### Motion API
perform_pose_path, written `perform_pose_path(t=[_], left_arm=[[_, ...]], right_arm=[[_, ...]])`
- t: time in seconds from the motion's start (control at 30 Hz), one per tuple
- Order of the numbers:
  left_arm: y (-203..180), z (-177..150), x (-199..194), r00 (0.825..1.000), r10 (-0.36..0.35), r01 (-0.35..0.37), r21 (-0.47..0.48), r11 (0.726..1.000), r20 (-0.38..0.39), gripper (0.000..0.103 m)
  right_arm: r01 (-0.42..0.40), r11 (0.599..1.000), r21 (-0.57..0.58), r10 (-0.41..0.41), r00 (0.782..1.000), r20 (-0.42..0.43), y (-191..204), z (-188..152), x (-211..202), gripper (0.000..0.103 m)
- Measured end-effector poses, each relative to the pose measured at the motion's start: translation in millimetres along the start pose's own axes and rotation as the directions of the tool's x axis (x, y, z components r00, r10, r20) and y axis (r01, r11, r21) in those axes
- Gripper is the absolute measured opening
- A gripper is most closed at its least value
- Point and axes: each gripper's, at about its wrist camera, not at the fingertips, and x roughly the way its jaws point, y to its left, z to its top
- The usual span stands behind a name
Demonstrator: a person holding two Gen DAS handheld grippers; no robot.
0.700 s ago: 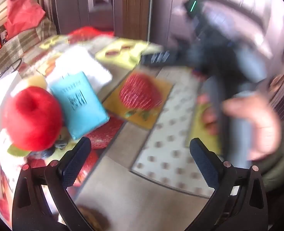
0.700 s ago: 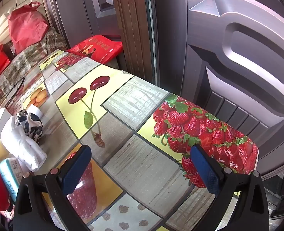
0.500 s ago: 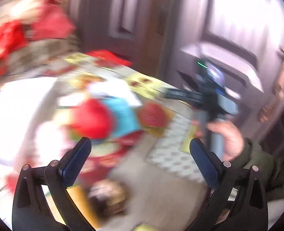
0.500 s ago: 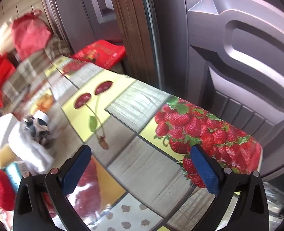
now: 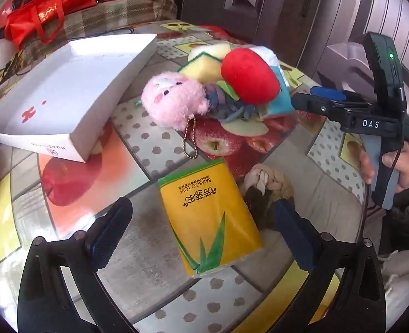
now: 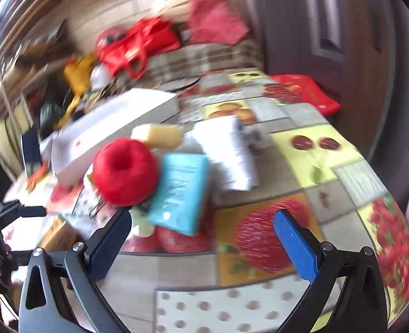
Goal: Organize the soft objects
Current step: 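Grasp the yellow tissue pack with the left tool while the right tool grasps the blue tissue pack, then carry both tissue packs into the white box and open both tools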
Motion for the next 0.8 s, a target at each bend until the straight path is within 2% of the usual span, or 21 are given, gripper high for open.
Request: perform_pose_path(t=[0.03,0.13,0.2,0.27,0.37,0.5,0.6,0.73,0.8], left_arm=[[0.4,0.2,3.0,1.0,-0.007,0.007,-0.001,1.0,-0.014,0.094],[0.5,1.7,3.7,1.0,-0.014,0.014,0.013,1.0,-0.013,0.093],[0.9,3.1,3.7,1.0,-0.013,0.013,0.019,1.0,-0.017,0.087],[1.3,2.8,1.2,1.0,0.003,-0.003,0.038,0.999,-0.006,0.063],[6.7,1.4,-3.5,1.0,-0.013,0.012,0.041,0.999,0.006,0.056],[21.0,-3.3,-17.0,0.998,-0.007,0.008,-0.002,1.0,0.064,0.052],[33.0,-0.7,-31.3,0.989,0.025,-0.02,-0.038,0.999,0.146,0.051],[43.8,4.4,-38.3,0.982,0.046,-0.033,-0.075,0.997,0.182,0.051],[46.7,0.1,-45.9,0.974,0.057,-0.04,-0.082,0.996,0.219,0.051]], right_arm=[[0.011,1.0,-0.021,-0.012,1.0,-0.028,4.9,2.0,7.3,0.102],[0.023,0.996,-0.085,-0.031,0.995,-0.094,17.7,6.1,30.2,0.094],[0.038,0.994,-0.098,-0.05,0.991,-0.123,21.6,8.2,40.0,0.087],[0.035,0.995,-0.088,-0.049,0.985,-0.163,21.3,8.6,49.7,0.055],[0.022,0.998,-0.055,-0.03,0.988,-0.15,13.2,5.5,40.5,0.054],[0.013,1.0,0.019,-0.012,0.996,-0.085,-7.2,-2.1,17.8,0.054],[-0.011,0.997,0.081,0.008,0.999,0.033,-15.0,0.9,-1.5,0.054],[0.002,0.998,0.069,-0.015,0.982,0.187,-7.3,4.0,-25.7,0.054],[-0.041,0.997,0.071,0.023,0.971,0.238,-4.5,5.3,-32.9,0.054]])
